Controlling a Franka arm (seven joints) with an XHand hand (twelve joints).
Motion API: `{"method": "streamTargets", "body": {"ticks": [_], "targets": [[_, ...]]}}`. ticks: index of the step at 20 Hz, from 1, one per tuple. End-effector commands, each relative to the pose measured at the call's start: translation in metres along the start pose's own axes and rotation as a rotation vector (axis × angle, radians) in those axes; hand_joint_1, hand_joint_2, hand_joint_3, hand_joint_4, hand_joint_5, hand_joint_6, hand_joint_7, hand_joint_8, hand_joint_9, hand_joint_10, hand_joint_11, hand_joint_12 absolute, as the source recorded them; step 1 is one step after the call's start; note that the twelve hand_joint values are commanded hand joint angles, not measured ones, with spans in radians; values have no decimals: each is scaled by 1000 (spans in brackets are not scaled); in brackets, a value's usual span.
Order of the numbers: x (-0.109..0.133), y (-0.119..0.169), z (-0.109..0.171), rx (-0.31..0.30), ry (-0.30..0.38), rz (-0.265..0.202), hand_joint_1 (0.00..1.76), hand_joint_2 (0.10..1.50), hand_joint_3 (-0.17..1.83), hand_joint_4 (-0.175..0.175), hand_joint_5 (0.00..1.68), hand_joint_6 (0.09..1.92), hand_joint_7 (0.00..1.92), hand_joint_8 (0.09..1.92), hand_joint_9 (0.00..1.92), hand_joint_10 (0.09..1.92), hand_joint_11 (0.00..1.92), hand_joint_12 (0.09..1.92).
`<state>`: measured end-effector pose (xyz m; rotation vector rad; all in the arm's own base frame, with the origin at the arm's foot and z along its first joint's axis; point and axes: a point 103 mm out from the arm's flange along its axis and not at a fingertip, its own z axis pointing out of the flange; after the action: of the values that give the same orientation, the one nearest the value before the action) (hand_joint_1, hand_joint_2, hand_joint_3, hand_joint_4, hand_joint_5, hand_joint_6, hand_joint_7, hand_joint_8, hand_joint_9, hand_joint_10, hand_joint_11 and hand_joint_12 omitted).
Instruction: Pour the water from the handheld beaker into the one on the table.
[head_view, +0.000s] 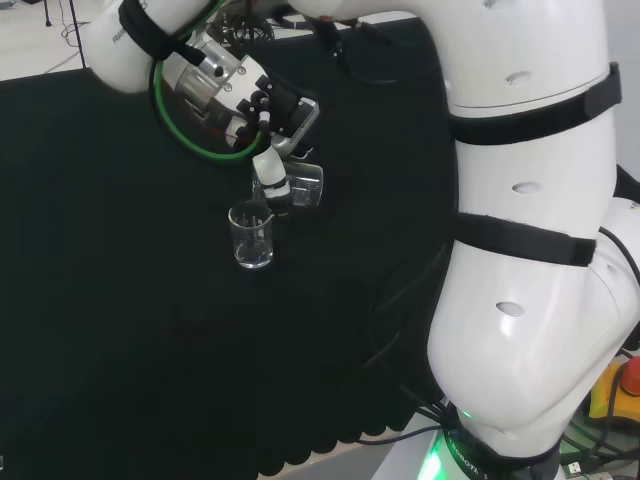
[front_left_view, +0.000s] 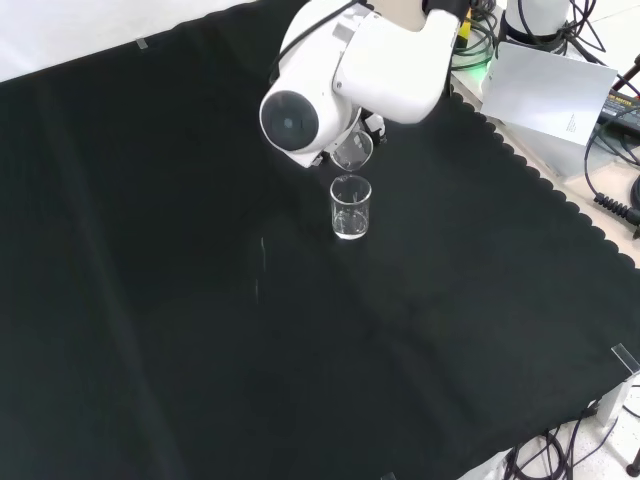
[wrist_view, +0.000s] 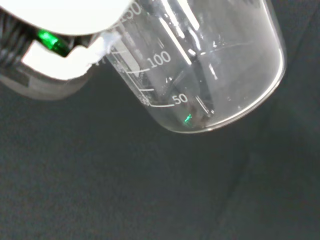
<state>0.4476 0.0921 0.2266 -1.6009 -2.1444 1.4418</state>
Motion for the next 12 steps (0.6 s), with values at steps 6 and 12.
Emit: {"method": "streamTargets", "body": {"ticks": [6,12], "targets": [[-13,-6,6,-190,155,-78,1312,536,924,-175,1197,902,1256,880,1528,817,1291,906],[-31,-7,11,-275,247,-71,1312,540,918,-175,1194,904,1253,882,1526,817,1287,902]]}}
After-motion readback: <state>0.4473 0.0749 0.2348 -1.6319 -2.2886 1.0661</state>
